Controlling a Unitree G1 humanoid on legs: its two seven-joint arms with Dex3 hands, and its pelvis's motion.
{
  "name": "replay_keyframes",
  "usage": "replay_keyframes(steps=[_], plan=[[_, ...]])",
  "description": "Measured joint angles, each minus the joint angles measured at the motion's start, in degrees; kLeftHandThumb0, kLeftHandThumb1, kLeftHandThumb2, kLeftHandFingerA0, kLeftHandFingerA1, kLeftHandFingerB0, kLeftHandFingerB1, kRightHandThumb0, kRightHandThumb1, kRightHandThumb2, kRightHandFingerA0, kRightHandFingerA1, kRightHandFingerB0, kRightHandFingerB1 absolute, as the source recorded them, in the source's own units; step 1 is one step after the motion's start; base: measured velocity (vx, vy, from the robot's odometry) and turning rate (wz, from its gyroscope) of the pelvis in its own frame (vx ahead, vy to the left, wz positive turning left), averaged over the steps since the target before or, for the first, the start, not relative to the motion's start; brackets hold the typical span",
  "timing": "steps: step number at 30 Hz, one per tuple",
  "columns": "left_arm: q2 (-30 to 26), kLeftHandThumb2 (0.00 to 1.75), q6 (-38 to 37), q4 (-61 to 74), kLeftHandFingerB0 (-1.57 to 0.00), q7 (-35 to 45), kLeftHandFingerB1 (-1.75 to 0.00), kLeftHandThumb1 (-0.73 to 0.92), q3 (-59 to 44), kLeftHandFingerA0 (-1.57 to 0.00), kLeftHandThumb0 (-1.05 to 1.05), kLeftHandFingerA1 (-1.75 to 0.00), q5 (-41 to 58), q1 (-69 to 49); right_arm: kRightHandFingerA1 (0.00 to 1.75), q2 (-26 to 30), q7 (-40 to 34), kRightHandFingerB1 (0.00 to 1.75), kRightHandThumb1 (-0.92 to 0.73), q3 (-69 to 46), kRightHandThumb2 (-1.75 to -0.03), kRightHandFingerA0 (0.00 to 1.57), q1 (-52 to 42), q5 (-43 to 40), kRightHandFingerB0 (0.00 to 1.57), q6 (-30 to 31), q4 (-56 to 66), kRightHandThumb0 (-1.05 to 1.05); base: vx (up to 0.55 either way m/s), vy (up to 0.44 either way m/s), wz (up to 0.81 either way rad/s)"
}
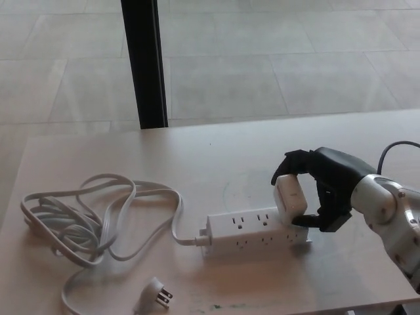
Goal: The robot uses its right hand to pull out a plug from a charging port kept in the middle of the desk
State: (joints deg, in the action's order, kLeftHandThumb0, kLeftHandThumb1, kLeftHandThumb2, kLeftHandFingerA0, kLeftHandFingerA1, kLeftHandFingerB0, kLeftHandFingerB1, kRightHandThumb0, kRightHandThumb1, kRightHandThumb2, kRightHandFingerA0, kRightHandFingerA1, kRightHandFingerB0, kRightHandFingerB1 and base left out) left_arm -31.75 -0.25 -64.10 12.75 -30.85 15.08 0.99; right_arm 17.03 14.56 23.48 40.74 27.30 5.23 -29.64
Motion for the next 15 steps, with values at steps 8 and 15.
replay_keyframes(steps=[8, 15], plan=[[0.02, 1.14, -0.30, -0.06, -0.59, -0.10, -0.61, 0.59, -0.43, -0.81, -1.05, -0.72, 0.05, -0.26, 1.59, -0.04, -1.63, 1.24, -0.39, -2.27, -1.20, 1.12, -0.99, 0.45, 0.94, 0.45, 0.90, -0.33, 0.00, 0.000, 0.00], [0.05, 0.66, -0.35, -0.06, -0.69, -0.15, -0.59, 0.81, -0.96, -0.84, -1.04, -0.70, 0.12, -0.68, 1.65, -0.09, -1.77, 1.24, -0.40, -5.85, -1.18, 0.88, -0.86, 0.23, 0.92, 1.62, 1.98, -0.27, 0.00, 0.000, 0.00]])
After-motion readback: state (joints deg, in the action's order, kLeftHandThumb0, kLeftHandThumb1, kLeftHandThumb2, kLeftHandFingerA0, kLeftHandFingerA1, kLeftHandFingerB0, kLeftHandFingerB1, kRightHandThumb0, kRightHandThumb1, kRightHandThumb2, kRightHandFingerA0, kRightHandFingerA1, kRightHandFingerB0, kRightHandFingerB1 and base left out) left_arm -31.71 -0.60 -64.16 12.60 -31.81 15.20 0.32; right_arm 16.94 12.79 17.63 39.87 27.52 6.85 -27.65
